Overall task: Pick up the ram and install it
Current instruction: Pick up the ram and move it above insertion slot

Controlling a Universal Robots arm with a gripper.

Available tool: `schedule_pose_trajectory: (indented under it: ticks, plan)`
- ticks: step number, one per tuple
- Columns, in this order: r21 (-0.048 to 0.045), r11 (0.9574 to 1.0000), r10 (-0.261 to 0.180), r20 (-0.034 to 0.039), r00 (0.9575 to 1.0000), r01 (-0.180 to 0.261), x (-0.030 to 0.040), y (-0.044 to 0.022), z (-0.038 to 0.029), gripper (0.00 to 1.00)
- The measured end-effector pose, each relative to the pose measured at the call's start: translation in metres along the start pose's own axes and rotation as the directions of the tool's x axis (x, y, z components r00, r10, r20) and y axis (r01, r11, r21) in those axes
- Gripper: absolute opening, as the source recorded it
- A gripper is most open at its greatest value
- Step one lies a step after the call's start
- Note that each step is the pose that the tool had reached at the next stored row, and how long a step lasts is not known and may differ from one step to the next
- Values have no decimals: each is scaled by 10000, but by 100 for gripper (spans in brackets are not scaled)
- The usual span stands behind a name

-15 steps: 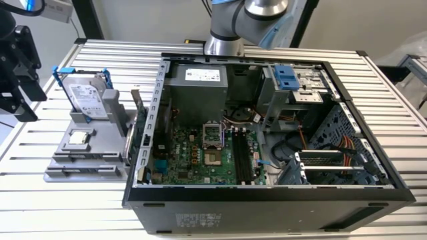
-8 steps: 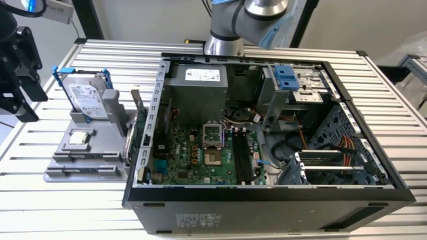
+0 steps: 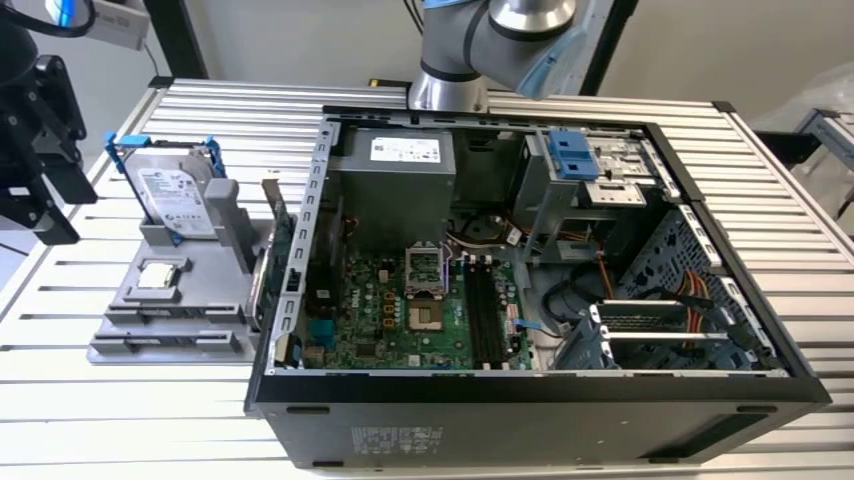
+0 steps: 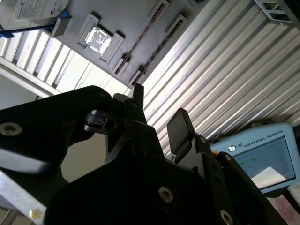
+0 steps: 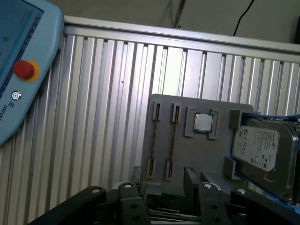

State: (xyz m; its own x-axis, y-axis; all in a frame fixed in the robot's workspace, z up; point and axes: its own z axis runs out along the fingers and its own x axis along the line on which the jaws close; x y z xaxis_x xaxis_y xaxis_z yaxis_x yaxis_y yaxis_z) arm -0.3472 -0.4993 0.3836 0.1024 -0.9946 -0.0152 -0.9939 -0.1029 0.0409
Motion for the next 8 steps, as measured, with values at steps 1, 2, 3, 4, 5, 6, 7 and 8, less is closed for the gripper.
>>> schedule_pose_trajectory:
  ticks: [1, 2, 3, 4, 5, 6, 7, 8]
  plan:
    - [-1, 10000, 0, -2, 10000, 0, 0, 0, 2, 100]
    - [0, 10000, 0, -4, 10000, 0, -1, 0, 4, 100]
    - [-1, 10000, 1, -6, 10000, -1, -2, 0, 6, 100]
    - [-1, 10000, 0, -9, 10000, 0, -2, 0, 7, 100]
    - [-1, 10000, 1, -11, 10000, -1, -2, 0, 9, 100]
    - [-2, 10000, 0, -13, 10000, 0, -3, -1, 10, 100]
    - [-2, 10000, 1, -14, 10000, -1, -3, -1, 12, 100]
    - [-3, 10000, 1, -14, 10000, -1, -3, -1, 13, 100]
